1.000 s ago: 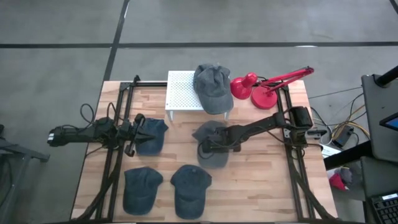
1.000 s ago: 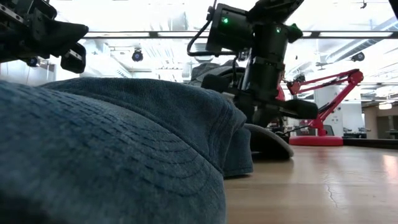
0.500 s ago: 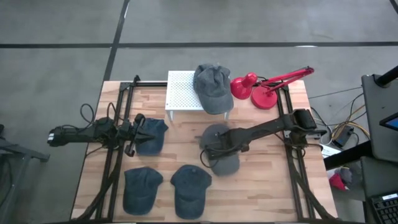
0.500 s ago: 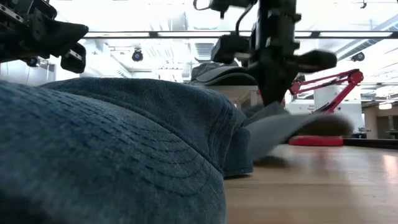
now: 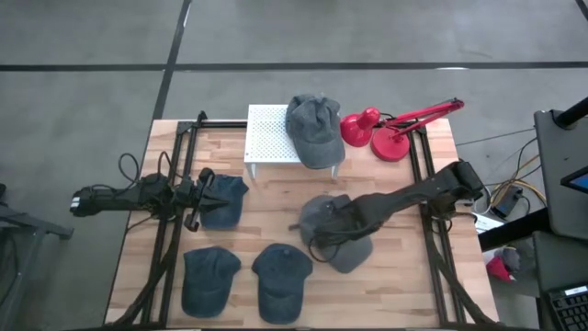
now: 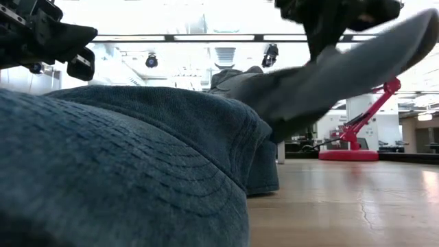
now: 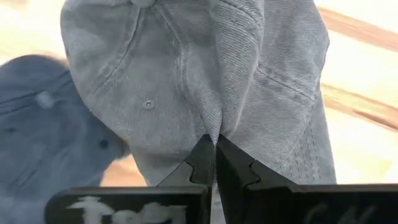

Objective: Pick & Place hat
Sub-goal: Stack the gray cap on the gray caps on the shelf

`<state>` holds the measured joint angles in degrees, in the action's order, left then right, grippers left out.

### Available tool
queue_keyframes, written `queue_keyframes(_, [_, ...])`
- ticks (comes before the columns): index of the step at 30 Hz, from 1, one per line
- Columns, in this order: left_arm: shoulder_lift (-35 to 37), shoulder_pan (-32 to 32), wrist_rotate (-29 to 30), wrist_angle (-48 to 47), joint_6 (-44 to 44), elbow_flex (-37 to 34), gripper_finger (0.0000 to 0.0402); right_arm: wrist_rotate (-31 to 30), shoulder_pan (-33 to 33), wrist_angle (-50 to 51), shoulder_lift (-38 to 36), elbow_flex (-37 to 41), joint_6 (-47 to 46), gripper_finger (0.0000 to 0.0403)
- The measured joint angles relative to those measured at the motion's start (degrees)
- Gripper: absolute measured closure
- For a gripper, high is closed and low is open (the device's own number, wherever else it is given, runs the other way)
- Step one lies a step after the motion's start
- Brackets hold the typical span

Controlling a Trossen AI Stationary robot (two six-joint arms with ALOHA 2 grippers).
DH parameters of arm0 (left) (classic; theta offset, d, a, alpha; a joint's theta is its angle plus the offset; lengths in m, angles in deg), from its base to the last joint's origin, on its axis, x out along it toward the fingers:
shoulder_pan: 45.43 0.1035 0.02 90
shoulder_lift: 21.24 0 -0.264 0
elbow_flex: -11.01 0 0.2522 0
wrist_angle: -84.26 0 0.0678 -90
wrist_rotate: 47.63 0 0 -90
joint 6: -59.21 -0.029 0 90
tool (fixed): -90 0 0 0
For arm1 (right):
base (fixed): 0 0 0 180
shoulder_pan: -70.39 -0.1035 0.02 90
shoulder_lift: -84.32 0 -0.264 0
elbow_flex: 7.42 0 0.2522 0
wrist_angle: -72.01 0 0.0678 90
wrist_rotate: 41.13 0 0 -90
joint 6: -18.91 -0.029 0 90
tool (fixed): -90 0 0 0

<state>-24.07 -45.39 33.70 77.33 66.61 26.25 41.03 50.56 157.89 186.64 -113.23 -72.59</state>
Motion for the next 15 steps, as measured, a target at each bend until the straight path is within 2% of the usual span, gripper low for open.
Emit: queue_keyframes(15, [0.0, -0.02, 0.0, -0.02, 0.09, 0.0, 0.0401, -2.88, -5.54, -3.21, -14.31, -0.57, -6.38, 0.0395])
